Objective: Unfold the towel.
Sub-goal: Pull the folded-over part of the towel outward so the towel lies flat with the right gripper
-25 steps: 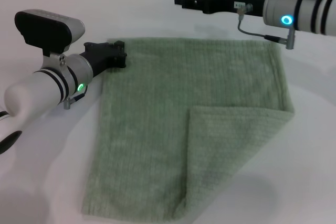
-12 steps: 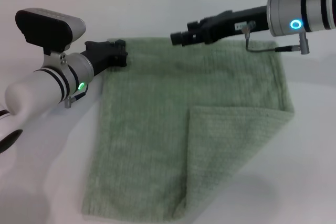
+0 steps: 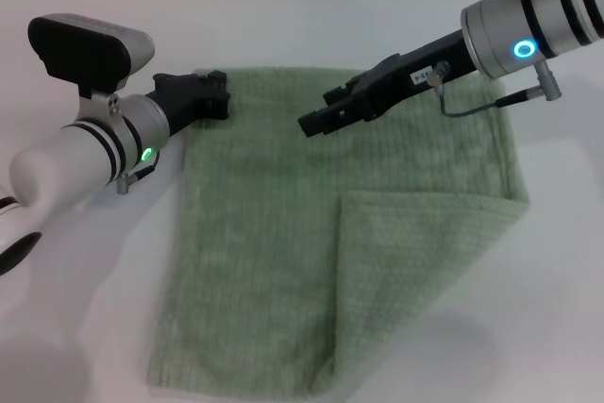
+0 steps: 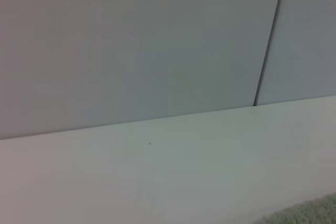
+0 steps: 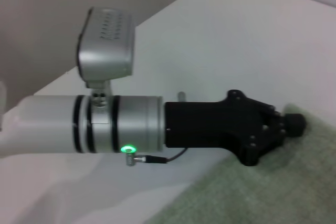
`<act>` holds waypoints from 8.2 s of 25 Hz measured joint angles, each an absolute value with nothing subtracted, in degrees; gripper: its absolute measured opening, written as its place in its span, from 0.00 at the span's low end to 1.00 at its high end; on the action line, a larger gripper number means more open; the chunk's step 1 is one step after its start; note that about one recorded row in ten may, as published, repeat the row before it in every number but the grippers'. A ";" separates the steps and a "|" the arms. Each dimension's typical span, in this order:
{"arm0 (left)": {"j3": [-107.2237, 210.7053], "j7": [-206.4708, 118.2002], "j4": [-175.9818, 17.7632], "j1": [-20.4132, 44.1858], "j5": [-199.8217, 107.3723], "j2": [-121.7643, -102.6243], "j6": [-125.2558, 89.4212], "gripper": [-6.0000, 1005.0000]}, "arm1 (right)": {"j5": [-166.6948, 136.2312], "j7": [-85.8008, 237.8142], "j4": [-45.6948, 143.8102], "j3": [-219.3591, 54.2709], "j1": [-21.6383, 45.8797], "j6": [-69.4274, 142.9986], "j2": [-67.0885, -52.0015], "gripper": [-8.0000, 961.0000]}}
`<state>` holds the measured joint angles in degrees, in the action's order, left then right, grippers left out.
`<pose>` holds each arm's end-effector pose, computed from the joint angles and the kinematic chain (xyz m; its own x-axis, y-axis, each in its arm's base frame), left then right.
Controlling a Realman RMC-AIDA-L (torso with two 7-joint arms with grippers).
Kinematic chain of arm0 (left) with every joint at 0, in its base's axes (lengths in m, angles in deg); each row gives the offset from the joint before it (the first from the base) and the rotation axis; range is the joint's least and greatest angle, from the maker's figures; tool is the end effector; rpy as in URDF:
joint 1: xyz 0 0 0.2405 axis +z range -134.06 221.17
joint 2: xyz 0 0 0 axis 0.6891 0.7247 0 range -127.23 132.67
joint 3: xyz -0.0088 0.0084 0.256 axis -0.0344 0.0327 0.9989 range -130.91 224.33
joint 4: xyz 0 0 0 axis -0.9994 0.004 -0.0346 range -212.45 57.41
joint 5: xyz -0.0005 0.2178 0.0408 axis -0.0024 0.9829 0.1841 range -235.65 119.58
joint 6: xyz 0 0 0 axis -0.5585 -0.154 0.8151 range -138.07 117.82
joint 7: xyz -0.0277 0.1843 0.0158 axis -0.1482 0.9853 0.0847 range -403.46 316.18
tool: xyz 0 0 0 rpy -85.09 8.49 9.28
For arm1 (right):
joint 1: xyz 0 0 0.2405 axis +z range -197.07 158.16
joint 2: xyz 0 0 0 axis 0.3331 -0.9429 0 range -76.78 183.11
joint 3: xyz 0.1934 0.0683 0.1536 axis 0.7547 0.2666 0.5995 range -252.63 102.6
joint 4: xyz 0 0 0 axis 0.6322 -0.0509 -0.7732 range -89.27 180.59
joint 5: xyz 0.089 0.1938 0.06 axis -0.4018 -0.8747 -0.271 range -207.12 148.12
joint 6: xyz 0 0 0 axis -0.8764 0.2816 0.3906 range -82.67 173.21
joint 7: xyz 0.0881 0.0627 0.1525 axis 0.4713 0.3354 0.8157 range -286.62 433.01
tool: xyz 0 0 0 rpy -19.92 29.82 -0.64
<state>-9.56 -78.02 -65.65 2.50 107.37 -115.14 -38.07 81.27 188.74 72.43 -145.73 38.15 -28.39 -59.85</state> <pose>-0.2894 0.4476 -0.1116 0.7318 0.4205 0.5363 0.6802 -0.4027 -0.6125 0.1328 0.4300 -0.0921 0.8250 -0.5501 -0.1296 -0.5564 -0.8308 -0.0151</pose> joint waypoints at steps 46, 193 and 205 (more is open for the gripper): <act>-8.66 -78.18 -64.16 2.42 107.37 -114.61 -35.87 0.01 | 91.93 194.71 71.50 -150.25 43.12 -33.02 -60.74 0.74; -8.75 -78.18 -63.98 3.05 107.38 -114.79 -36.13 0.02 | 101.58 198.52 72.03 -153.85 42.68 -26.78 -65.13 0.07; -8.55 -78.18 -63.48 3.08 107.38 -114.64 -35.91 0.02 | 101.64 198.52 72.11 -153.85 42.96 -26.72 -65.13 0.03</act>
<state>-8.55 -78.18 -63.48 3.08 107.38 -114.64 -35.91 101.64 198.52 72.11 -153.85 42.96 -26.72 -65.13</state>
